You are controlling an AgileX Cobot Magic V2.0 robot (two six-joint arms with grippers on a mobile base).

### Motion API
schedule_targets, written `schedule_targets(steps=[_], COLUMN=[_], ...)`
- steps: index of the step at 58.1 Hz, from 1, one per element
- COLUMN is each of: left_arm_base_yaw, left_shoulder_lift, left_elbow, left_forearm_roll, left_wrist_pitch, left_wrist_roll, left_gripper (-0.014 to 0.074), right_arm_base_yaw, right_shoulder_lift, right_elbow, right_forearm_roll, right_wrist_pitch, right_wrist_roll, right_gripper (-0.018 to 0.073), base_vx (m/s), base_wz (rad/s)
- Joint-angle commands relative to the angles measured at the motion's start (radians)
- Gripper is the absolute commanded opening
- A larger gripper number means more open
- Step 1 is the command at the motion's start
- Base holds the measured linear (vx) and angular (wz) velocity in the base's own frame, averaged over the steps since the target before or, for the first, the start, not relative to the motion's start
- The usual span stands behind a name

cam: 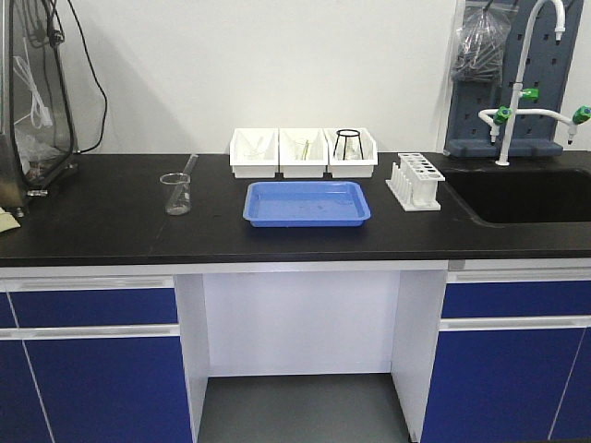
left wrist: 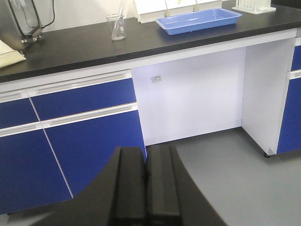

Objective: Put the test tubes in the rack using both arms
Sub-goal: 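Drive the base up to the bench with the beaker and rack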

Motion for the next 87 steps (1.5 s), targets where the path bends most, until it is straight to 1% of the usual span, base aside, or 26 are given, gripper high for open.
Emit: schedule_targets(steps=[1, 51, 87], left_arm_base_yaw=[0.002, 0.002, 0.002], left_shoulder_lift=[-0.02, -0.02, -0.02], left_elbow=[0.027, 0.027, 0.027], left_forearm_roll=[-0.01, -0.01, -0.01], left_wrist_pitch=[-0.079, -0.079, -0.079], left_wrist_roll=[-0.007, -0.007, -0.007], left_gripper=[-0.002, -0.002, -0.002], right_arm_base_yaw=[0.001, 0.001, 0.001], right_shoulder_lift=[0.011, 0.011, 0.011], right_elbow=[0.011, 0.011, 0.011], right_forearm_roll=[-0.004, -0.004, -0.004], right_wrist_pitch=[-0.085, -0.079, -0.078], right_wrist_roll=[-0.005, -0.005, -0.005], right_gripper=[-0.0007, -0.0007, -0.0007], base_vx=[0.0, 0.02, 0.27], base_wz=[0.0, -0.01, -0.07])
